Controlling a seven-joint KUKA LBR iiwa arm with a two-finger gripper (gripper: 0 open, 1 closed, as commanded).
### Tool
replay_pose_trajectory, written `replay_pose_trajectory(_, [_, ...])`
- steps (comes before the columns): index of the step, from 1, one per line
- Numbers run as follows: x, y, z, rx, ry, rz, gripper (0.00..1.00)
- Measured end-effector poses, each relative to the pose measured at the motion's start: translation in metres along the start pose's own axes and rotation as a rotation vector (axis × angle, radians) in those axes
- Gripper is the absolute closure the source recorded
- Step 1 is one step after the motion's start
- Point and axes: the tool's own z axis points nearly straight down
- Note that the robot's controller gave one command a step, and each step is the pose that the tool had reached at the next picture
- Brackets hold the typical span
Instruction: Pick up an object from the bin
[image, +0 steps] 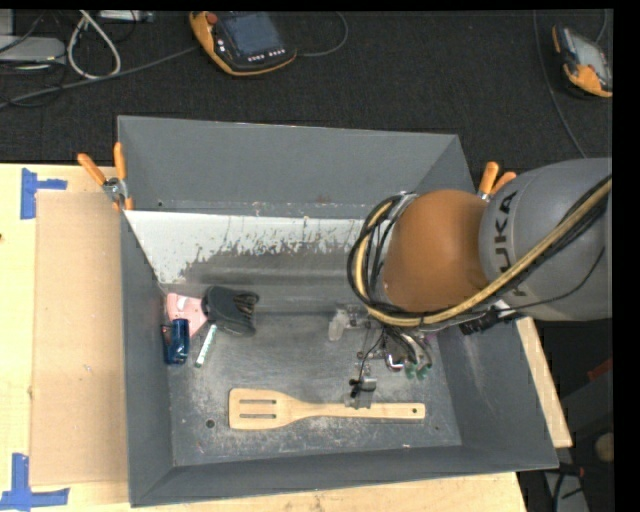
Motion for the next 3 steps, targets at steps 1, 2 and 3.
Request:
replay_pose_trajectory(1, [0.033,-0.018,0.020,-0.002,0.011,-0.120,0.00])
replay_pose_trajectory(2, [0.057,-0.016,0.050,-0.003,0.008,-0.059,0.00])
replay_pose_trajectory(3, [0.067,-0.029,0.063,0.000,0.000,-0.151,1.00])
